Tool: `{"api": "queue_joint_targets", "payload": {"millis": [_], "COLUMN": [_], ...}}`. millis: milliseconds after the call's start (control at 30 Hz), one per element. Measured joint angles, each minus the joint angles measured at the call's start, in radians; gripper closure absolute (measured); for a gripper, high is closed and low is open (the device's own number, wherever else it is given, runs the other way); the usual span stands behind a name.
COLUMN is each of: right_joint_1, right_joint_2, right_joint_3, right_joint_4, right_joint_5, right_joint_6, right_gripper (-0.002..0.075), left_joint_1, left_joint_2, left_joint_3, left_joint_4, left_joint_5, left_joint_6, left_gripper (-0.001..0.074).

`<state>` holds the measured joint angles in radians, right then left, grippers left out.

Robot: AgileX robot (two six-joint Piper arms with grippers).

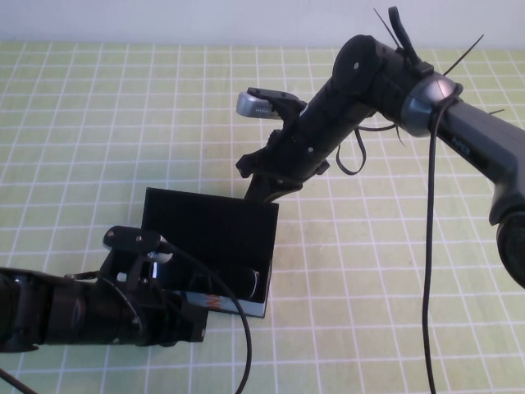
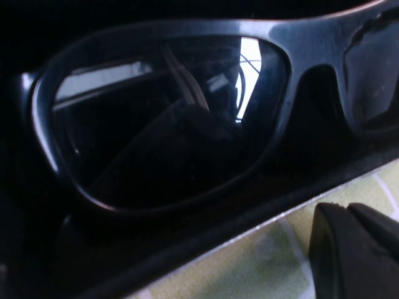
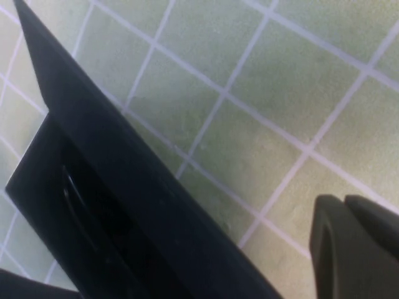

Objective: Return glasses to glasses case
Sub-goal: Close the glasses case

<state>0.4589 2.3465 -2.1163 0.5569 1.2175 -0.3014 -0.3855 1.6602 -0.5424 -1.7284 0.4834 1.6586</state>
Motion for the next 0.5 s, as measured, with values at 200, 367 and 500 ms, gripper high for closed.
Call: {"api": "queue_joint_targets", "payload": {"millis": [200,367,500], "right_joint_1": [0.004,0.046,0.084], "right_joint_2": [-0.037,-0.121,-0.172], "right_joint_3": [0.021,0.101,0.150], "right_joint_4": [0.006,0.006,0.010], "right_joint_5": [0.001,0.002,0.005], "right_joint_6": [0.000,-0.006,-0.018], "right_gripper": [0.0737,0.0737,0.0737], "left_joint_1": [0.000,0.000,0.000], "left_joint_2": [0.000,0.000,0.000], "left_joint_3": [0.000,0.000,0.000], "left_joint_4": [0.000,0.000,0.000], "left_joint_5": [0.000,0.000,-0.004], "left_joint_6": [0.000,0.000,0.012], "left_gripper": [0.0737,0.0737,0.0737]}}
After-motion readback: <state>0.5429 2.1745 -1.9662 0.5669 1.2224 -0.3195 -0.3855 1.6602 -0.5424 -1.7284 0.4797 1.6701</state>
